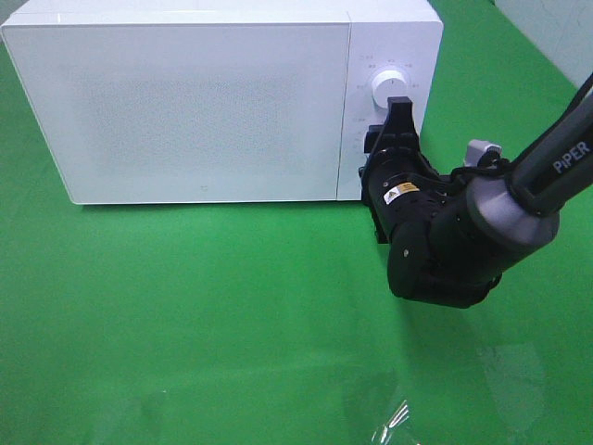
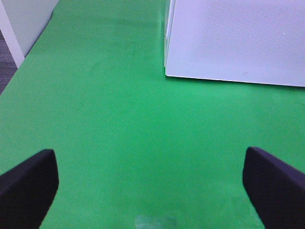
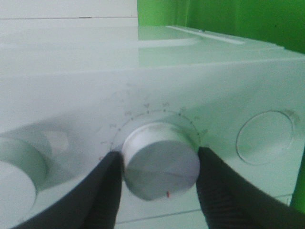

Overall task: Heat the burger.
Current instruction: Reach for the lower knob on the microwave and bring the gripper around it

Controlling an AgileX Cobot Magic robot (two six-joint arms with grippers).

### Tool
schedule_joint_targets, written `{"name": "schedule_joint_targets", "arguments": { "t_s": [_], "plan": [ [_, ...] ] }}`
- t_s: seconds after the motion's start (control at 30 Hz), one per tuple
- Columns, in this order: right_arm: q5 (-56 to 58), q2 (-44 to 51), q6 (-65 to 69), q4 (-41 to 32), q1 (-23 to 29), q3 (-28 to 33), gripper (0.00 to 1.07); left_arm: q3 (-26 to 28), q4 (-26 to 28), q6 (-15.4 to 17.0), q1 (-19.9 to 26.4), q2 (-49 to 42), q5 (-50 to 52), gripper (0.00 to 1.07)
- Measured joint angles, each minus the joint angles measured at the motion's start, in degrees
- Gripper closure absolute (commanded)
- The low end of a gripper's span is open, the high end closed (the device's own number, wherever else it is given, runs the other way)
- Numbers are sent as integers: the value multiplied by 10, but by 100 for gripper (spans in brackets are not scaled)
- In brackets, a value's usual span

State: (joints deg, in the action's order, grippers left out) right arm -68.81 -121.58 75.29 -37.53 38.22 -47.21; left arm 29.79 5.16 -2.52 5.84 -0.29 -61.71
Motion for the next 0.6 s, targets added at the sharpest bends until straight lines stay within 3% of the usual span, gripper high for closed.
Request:
{"name": "schedule_joint_targets", "arguments": {
  "t_s": [0.27,0.6],
  "plan": [
    [8,27,-33,11,0,23,40,0,0,0,0,0,0,10],
    [33,108,-98,44,0,94,37,0,0,0,0,0,0,10]
  ]
}}
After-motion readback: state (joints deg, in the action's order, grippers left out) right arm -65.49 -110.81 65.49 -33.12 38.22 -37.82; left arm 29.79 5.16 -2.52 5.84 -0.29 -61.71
